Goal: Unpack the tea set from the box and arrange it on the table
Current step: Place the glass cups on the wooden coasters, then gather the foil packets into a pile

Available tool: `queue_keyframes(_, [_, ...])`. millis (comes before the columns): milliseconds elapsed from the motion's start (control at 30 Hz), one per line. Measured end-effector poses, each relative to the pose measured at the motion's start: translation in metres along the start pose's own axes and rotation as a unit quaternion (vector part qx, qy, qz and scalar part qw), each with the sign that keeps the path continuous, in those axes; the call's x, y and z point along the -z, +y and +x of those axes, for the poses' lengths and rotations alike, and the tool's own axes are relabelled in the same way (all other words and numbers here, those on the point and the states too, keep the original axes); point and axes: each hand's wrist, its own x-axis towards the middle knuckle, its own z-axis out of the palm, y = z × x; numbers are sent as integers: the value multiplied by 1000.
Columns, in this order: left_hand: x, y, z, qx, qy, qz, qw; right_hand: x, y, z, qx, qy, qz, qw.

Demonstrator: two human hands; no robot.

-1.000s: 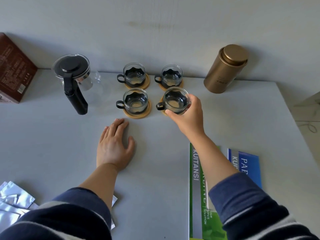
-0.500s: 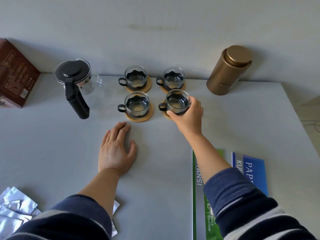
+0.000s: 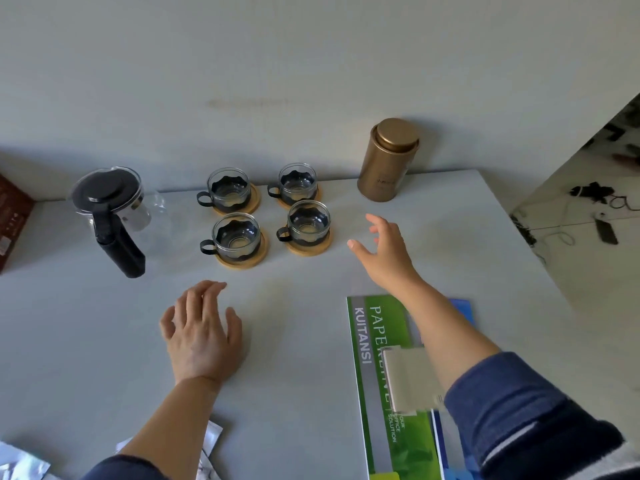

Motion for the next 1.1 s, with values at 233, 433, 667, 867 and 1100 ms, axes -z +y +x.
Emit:
queue_keyframes(233, [5,120,92,-142,39,-141,979,86,-29,66,84,54,-61,993])
queue_keyframes(433, [-32,225,159,-62,-120,-226,965,115,-44,145,119,39,-243,962])
queue_keyframes(667, [-95,269,203,46,-216,-297,929,98,-39,185,157,36,-377,912])
queue_keyframes(867, [-112,274,213,57,-183,-326,926,90,-31,188,224,85,-393,888])
queue_keyframes(1100, [-116,267,211,45,-173,-342,922,98,-43,192,251,45,-422,870])
